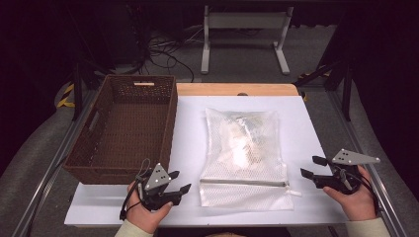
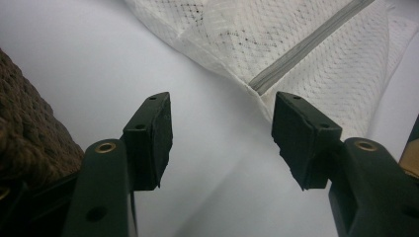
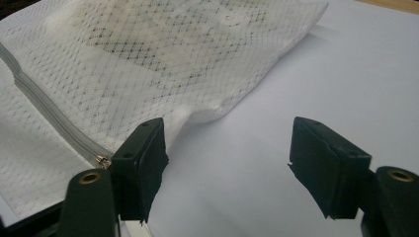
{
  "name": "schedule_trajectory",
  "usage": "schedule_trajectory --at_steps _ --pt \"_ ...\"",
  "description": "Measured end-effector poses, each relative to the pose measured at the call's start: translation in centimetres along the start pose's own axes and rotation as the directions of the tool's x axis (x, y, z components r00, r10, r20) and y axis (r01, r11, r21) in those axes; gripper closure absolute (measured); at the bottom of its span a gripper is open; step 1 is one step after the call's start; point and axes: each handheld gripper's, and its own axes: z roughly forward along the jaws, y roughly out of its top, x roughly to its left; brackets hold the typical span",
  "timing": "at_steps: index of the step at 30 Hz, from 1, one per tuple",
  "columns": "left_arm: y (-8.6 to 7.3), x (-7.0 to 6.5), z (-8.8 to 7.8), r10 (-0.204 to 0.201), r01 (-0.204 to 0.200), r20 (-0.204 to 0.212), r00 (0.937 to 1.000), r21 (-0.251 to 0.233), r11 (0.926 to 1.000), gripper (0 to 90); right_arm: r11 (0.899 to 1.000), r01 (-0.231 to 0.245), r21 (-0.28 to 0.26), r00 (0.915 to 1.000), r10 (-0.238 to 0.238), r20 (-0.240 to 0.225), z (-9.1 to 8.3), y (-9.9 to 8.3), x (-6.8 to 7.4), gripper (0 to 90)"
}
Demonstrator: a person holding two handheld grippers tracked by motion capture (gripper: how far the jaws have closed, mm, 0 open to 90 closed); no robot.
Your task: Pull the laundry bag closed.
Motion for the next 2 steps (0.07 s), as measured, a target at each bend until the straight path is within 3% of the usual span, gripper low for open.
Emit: schedule_trajectory --at_steps 2 --pt "0.00 0.00 -0.01 0.000 0.000 0.001 1.0000 0.001 1.0000 41.4 1.000 0.003 0.001 1.0000 -0.003 0.000 0.01 0.03 0.05 29.9"
